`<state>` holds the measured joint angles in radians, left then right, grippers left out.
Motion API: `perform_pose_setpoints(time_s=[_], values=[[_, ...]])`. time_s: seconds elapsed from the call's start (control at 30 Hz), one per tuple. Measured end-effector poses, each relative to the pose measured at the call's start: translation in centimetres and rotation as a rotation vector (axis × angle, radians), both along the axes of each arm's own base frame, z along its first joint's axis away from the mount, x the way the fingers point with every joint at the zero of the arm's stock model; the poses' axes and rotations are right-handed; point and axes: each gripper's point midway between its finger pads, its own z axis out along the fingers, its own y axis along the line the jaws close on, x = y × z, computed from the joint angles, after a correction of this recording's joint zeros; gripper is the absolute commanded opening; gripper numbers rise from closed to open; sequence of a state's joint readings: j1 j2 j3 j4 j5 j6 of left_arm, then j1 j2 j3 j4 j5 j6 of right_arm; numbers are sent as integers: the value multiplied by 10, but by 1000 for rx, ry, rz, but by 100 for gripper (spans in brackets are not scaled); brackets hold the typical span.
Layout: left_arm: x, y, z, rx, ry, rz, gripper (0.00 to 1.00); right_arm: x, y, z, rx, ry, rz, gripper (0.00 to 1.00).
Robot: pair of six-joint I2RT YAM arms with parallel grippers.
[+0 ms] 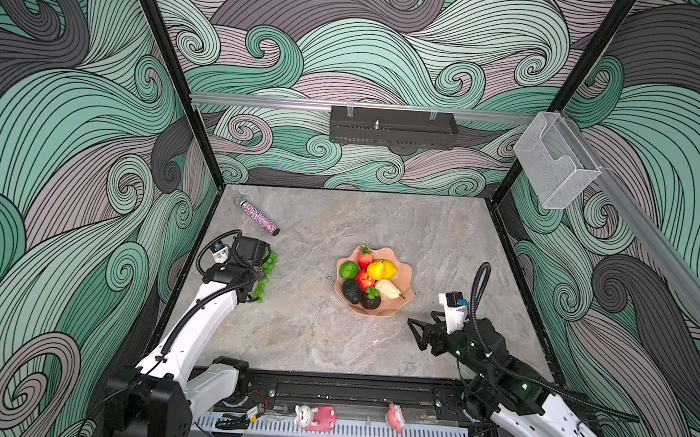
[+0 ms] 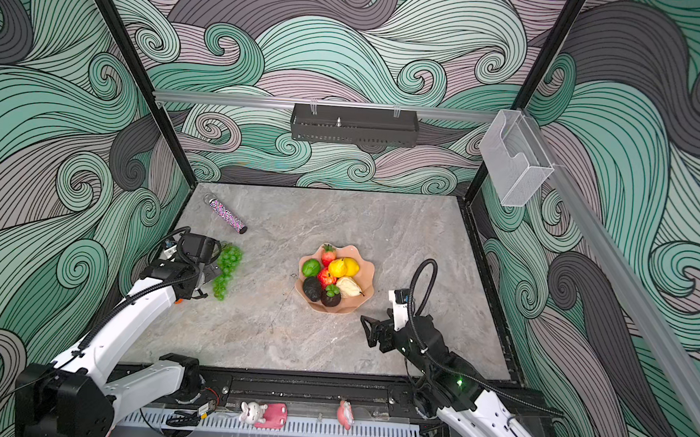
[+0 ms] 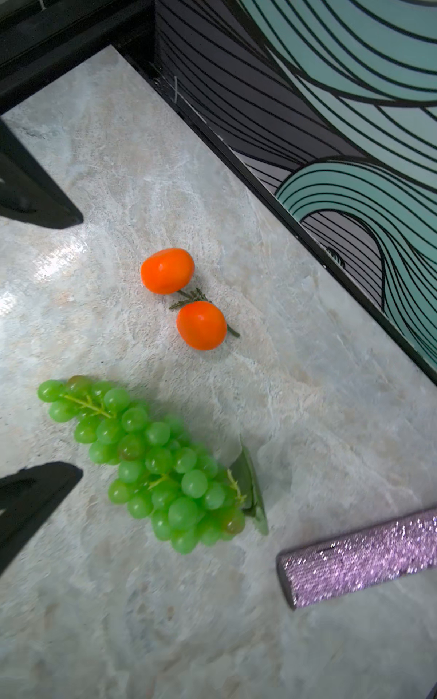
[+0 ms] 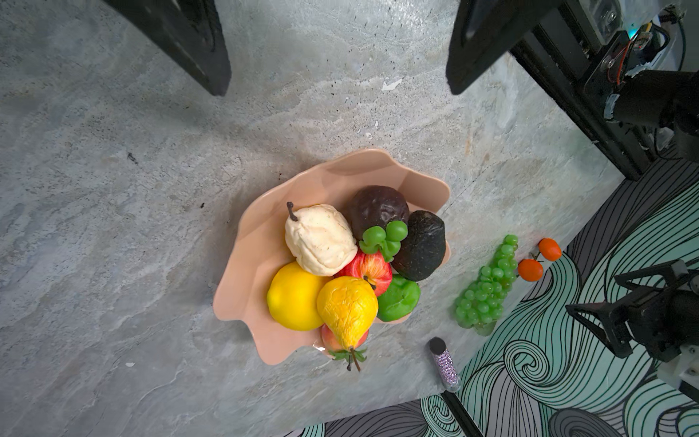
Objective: Place and organize the fake fruits in the fruit bowl
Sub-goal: 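Move the left gripper to the orange cherry tomatoes and lower onto them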
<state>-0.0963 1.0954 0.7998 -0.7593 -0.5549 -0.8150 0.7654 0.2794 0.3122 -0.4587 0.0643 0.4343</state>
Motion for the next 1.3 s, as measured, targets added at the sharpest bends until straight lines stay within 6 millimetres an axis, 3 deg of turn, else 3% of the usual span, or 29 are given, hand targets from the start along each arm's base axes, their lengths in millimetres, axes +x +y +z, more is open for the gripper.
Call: perform_pose_setpoints(time_s=[0.23, 0.43, 0.7, 0.97, 1.3], values=[[-5, 38, -25, -28, 14, 186, 94, -1, 2, -4, 3, 33, -3, 86], [4, 50, -43, -34, 45, 220, 88, -1, 4, -1, 26, 70, -16, 82], [48, 54, -60, -84, 135, 176, 84, -2, 6, 1, 51, 115, -29, 79], [50, 52, -84, -190, 178, 158, 82, 0, 4, 12, 55, 113, -51, 78], [57, 47, -109, -295, 202, 130, 66, 3, 7, 2, 28, 166, -64, 75]])
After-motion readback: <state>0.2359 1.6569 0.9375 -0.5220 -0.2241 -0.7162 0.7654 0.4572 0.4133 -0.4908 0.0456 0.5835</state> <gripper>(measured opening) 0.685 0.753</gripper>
